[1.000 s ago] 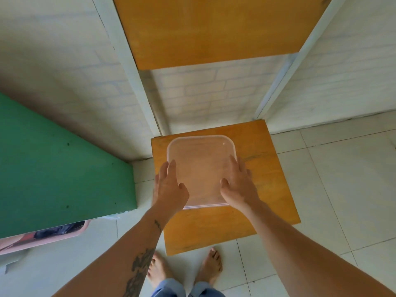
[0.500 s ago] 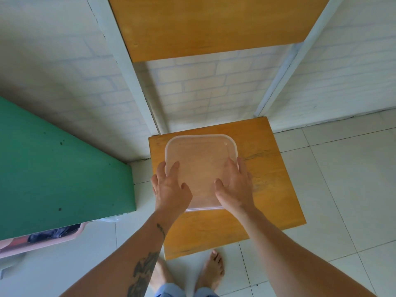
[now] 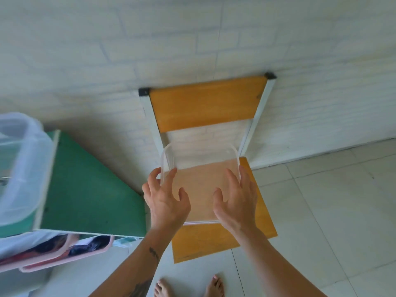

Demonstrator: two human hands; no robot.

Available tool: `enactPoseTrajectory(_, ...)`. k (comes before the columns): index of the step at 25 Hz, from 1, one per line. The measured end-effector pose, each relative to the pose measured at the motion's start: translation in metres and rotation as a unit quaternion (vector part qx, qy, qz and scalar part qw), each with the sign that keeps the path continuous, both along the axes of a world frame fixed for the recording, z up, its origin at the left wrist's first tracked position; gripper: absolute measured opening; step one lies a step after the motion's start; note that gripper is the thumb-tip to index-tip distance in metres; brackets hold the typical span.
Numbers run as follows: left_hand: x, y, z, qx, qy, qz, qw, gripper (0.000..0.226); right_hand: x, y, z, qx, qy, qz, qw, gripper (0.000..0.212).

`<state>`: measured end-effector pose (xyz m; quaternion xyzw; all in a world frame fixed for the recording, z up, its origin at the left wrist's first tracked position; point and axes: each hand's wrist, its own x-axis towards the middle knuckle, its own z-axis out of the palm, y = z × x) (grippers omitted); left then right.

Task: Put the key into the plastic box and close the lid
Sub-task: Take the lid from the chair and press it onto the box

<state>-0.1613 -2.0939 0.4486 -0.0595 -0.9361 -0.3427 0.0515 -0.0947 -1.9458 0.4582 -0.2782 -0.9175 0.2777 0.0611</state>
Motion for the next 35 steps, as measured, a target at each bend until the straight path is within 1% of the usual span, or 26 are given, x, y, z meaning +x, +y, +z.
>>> enactPoseTrajectory(3, 0.005, -0.011, 0.069, 0.017, 0.030, 0.016, 0.999, 0.051, 0.002, -0.008, 0.065, 0.013, 0.032, 0.016, 0.999, 0.062)
enactPoseTrajectory(6, 0.005, -0.031, 0.121, 0.043, 0.053, 0.040, 0.997, 0.053, -0.005, -0.022, 0.115, 0.031, 0.079, 0.050, 0.995, 0.061)
enactPoseTrajectory(9, 0.000, -0.062, 0.159, 0.064, 0.078, 0.077, 0.992, 0.053, -0.021, -0.045, 0.152, 0.049, 0.120, 0.089, 0.988, 0.057)
enactPoseTrajectory(14, -0.009, -0.125, 0.198, 0.054, 0.099, 0.133, 0.985, 0.052, -0.048, -0.101, 0.190, 0.068, 0.154, 0.139, 0.976, 0.056)
enactPoseTrajectory(18, -0.024, -0.188, 0.208, 0.072, 0.108, 0.170, 0.977, 0.050, -0.069, -0.162, 0.201, 0.065, 0.139, 0.173, 0.973, 0.057)
enactPoseTrajectory(21, -0.038, -0.242, 0.212, 0.062, 0.109, 0.177, 0.976, 0.049, -0.084, -0.215, 0.201, 0.057, 0.116, 0.182, 0.975, 0.055)
enactPoseTrajectory(26, -0.071, -0.328, 0.206, 0.055, 0.076, 0.177, 0.980, 0.050, -0.108, -0.298, 0.202, 0.061, 0.075, 0.188, 0.977, 0.052)
enactPoseTrajectory(30, -0.094, -0.373, 0.195, 0.032, 0.024, 0.141, 0.989, 0.052, -0.124, -0.343, 0.197, 0.046, 0.027, 0.187, 0.981, 0.053)
enactPoseTrajectory(35, -0.107, -0.400, 0.183, 0.022, -0.019, 0.105, 0.994, 0.053, -0.137, -0.369, 0.190, 0.052, -0.018, 0.181, 0.982, 0.052)
